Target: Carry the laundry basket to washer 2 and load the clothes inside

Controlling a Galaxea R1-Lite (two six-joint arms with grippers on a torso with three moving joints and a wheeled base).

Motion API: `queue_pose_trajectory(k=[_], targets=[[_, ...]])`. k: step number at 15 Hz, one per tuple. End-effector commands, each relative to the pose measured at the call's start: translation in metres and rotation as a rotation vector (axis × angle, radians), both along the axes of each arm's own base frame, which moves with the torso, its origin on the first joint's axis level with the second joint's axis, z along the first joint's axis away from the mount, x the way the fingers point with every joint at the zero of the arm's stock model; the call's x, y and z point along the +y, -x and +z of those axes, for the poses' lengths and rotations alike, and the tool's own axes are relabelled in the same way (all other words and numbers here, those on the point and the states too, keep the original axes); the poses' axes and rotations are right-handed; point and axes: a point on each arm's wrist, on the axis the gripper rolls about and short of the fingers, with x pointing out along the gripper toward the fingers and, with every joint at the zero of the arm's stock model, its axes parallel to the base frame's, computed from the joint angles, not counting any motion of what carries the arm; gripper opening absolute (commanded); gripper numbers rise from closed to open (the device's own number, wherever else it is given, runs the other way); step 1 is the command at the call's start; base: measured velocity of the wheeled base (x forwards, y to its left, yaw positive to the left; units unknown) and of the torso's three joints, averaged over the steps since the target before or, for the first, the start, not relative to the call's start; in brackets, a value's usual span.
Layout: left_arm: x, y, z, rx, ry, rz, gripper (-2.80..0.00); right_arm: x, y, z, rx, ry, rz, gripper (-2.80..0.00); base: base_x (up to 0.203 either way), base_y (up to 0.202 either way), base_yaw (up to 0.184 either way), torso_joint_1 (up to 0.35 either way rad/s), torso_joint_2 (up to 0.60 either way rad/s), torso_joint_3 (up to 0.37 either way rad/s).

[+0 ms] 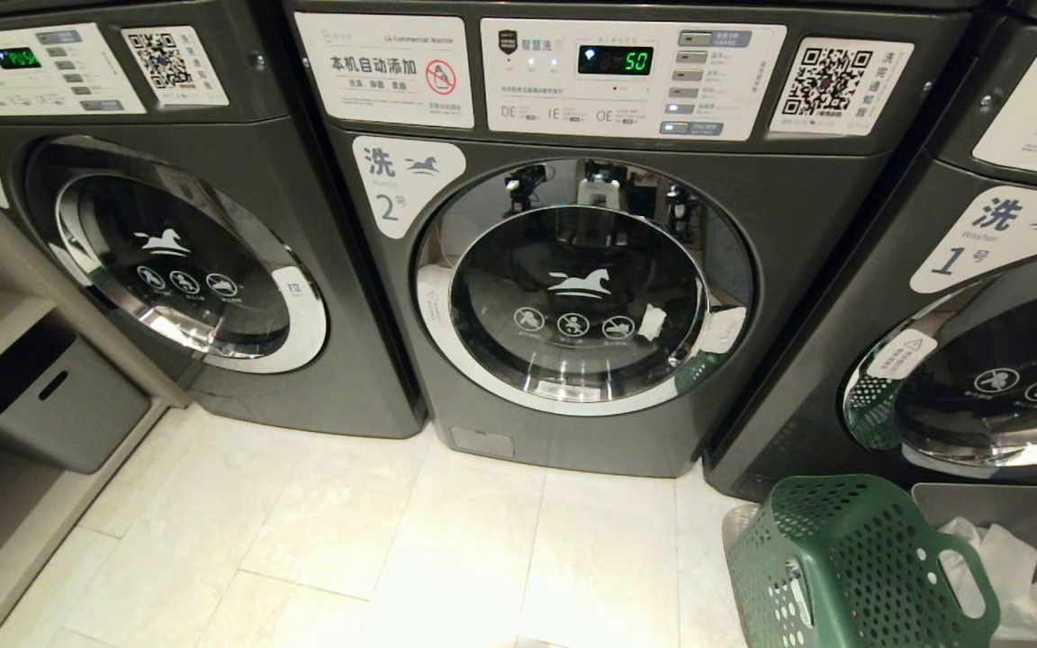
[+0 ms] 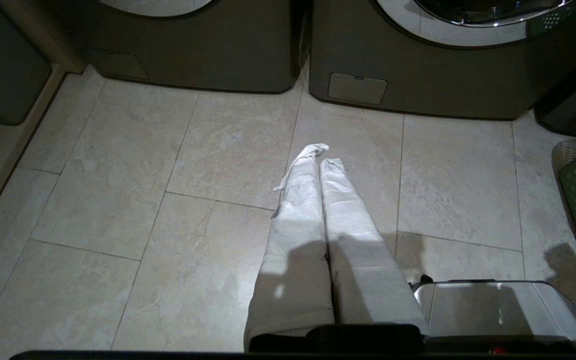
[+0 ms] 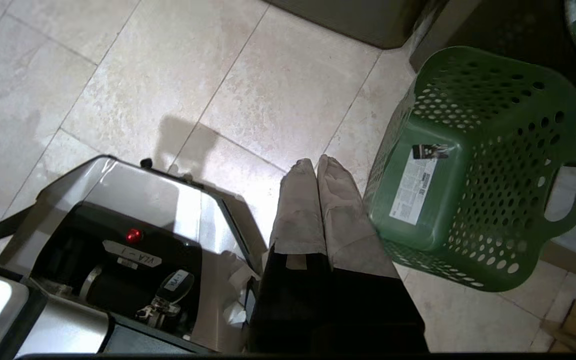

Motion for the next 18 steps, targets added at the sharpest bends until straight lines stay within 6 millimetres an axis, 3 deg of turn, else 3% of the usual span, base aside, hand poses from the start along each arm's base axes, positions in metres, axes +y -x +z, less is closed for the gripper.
queue_pose_trajectory(k=[1, 6, 18], targets=[[0.000, 0.000, 0.000, 0.001, 0.000, 0.000, -2.80, -0.003, 0.033, -0.006, -0.223, -0.016, -0.049, -2.80, 0.000, 0.000, 0.000, 0.000, 0.00, 0.000], [0.000, 0.000, 0.000, 0.001, 0.000, 0.000, -2.80, -0.005, 0.050, -0.023, -0.415, -0.001, -0.224, -2.80, 0.000, 0.000, 0.000, 0.000, 0.00, 0.000], [0.000, 0.000, 0.000, 0.001, 0.000, 0.000, -2.80, -0.006, 0.049, -0.025, -0.397, -0.031, -0.252, -2.80, 0.000, 0.000, 0.000, 0.000, 0.00, 0.000]])
